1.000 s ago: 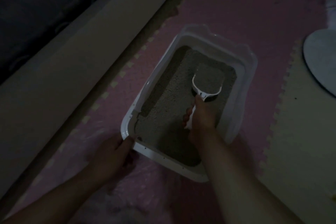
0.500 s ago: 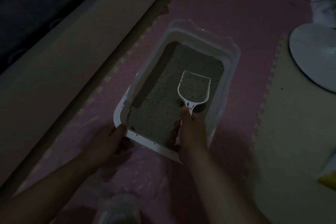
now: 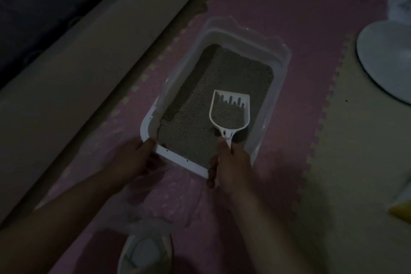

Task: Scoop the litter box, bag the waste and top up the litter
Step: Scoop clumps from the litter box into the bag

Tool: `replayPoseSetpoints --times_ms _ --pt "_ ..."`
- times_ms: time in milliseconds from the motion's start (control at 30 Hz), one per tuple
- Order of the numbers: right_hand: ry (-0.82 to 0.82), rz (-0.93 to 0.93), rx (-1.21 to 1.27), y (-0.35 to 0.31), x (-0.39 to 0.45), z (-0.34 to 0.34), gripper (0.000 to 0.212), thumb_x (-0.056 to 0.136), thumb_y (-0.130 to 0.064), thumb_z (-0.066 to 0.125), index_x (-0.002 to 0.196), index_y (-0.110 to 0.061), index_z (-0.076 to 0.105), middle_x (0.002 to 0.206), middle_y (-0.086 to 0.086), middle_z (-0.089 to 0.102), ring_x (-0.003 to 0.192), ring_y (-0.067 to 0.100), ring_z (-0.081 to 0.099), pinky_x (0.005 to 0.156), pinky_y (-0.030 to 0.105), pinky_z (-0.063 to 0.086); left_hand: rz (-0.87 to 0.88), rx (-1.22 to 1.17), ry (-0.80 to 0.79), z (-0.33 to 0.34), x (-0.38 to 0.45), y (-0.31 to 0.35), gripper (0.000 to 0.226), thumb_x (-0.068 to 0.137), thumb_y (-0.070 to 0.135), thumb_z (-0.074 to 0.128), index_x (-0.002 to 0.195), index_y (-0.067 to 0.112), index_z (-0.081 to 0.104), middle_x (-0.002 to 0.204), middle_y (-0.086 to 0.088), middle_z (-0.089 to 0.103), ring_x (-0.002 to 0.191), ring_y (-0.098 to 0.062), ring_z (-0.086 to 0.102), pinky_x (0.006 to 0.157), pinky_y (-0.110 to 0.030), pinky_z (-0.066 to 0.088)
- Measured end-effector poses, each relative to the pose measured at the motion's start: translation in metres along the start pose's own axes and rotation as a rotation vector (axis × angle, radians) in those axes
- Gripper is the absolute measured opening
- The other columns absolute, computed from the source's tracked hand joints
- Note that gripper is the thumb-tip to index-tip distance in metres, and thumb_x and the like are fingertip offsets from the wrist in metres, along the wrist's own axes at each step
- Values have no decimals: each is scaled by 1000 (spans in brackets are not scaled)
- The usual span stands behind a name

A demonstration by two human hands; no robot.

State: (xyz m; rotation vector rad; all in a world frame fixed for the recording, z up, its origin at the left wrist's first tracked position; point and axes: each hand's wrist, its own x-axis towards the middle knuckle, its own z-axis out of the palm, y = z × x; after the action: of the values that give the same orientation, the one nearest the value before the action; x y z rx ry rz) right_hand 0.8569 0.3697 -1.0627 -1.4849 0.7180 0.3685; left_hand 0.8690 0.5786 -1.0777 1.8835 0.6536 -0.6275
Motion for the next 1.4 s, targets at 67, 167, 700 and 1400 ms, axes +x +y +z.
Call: replayPoseSetpoints --times_ms 67,167,700,1400 --pt "-20 -26 -1 -1 -4 -1 33 101 -42 51 82 -16 59 61 7 53 49 22 50 49 34 42 2 6 2 1 -3 2 38 105 41 43 94 14 66 82 -11 77 80 -34 73 78 -48 59" --pt "-37 -49 -17 -2 -8 -2 35 102 -39 51 82 -12 56 63 12 52 47 22 48 43 31 40 6 11 5 2 -6 4 36 106 40 42 94 14 64 87 -13 75 82 -35 73 80 -49 58" --pt "-89 -13 -59 10 -25 -8 36 101 -42 51 80 -13 57 59 8 54 44 20 48 42 28 40 -1 -14 -3 2 -9 3 33 105 42 42 99 16 61 92 -15 74 84 -36 72 78 -49 59" --pt "-145 -6 -110 24 -40 -13 34 99 -42 52 71 -26 63 59 7 60 49 26 56 53 38 48 351 454 -29 -14 -25 -60 37 81 42 64 110 20 70 109 3 70 97 -16 67 84 -33 53"
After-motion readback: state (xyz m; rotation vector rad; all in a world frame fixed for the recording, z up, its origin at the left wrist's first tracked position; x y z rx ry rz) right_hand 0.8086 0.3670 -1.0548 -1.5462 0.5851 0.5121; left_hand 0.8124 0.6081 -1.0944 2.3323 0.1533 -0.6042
